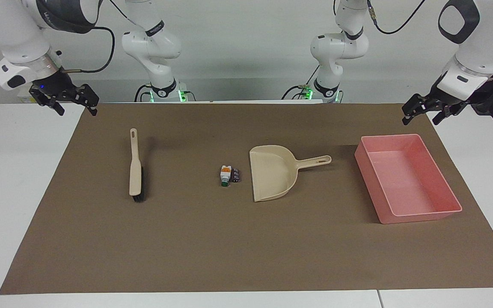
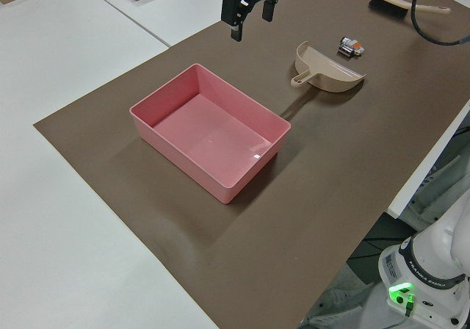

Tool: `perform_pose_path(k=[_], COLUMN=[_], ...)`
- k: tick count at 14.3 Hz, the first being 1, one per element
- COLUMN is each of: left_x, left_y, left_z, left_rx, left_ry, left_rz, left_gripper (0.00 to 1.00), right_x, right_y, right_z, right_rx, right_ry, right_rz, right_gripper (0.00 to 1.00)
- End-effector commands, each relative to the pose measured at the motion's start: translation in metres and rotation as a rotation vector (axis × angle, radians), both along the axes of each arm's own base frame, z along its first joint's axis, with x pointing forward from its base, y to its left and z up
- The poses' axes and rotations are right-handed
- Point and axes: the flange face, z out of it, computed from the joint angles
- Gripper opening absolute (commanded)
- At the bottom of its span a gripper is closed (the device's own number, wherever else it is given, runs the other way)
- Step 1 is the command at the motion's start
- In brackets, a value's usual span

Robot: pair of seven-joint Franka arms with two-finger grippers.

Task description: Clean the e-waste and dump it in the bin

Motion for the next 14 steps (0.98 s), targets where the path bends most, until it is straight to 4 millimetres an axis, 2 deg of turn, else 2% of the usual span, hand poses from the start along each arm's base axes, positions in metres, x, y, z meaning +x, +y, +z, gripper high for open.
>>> perform_pose_path(k=[1, 10, 12, 14], left_x=[-0.001, -0.006, -0.005, -0.015], left_y=[0.001, -0.009, -0.012, -0.028], left_z=[0.0, -0.005, -0.01, -0.019], left_rx=[0.008, 0.006, 0.002, -0.008], left_ry=[0.013, 0.027, 0.014, 0.03], left_rz=[0.009, -0.037, -0.154, -0.318], left_gripper=[0.99, 0.99, 0.99, 0.99], right_x=[-0.004, -0.006, -0.008, -0.013], right_y=[0.0, 0.001, 0.001, 0.002], right_z=[0.005, 0.004, 0.005, 0.002], right_rx=[0.002, 0.003, 0.004, 0.008], right_ry=[-0.002, -0.002, -0.004, 0.008], right_rz=[0.0, -0.011, -0.013, -0.002], right_gripper=[1.0, 1.0, 1.0, 1.0])
